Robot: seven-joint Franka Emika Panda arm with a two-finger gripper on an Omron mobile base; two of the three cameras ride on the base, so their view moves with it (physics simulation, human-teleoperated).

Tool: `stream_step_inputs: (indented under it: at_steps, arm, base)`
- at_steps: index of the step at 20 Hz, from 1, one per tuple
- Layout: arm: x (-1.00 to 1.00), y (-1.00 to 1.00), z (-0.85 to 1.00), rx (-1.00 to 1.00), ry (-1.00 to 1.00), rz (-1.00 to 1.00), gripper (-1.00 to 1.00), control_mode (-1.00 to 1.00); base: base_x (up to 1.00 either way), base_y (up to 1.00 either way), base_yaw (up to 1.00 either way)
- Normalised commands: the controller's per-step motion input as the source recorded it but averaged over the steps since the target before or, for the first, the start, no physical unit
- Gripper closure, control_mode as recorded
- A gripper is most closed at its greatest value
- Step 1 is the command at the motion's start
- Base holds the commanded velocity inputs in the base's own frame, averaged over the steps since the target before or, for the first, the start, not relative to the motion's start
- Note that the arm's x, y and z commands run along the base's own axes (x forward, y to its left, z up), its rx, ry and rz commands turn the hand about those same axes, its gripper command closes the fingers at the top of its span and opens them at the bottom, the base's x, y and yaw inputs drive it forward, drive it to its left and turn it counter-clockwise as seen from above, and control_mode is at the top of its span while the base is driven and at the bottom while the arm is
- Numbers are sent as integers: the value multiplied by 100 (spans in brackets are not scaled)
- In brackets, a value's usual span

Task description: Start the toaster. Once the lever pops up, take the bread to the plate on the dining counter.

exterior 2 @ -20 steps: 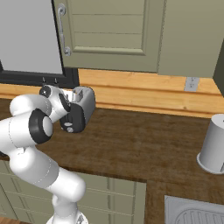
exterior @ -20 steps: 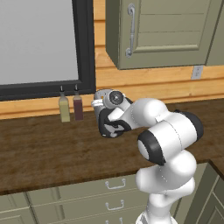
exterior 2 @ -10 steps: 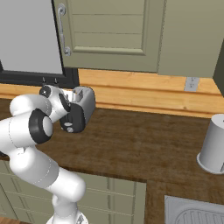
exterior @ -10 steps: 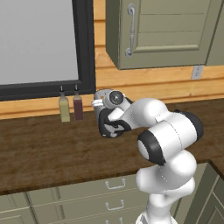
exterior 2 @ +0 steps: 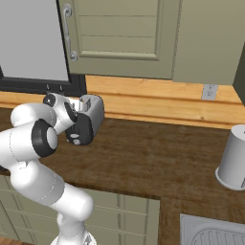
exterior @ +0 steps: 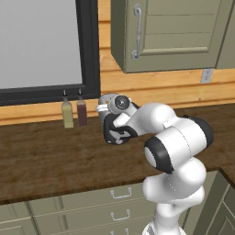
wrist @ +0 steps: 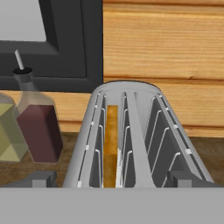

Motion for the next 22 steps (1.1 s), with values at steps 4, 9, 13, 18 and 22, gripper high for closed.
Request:
stream_step_inputs:
  at_steps: [4, 9, 13, 18, 22]
  arm:
    - [0, 0, 0, 0, 0, 0, -100, -100]
    - [0, 0, 0, 0, 0, 0, -100, -100]
    - [0, 0, 0, 0, 0, 0, -100, -100]
    - [0, 0, 0, 0, 0, 0, -100, -100]
    - [0, 0, 0, 0, 0, 0, -100, -100]
  base:
    - [0, 0, 0]
    - [0, 0, 0]
    - [0, 0, 0]
    - [0, 0, 0]
    - [0, 0, 0]
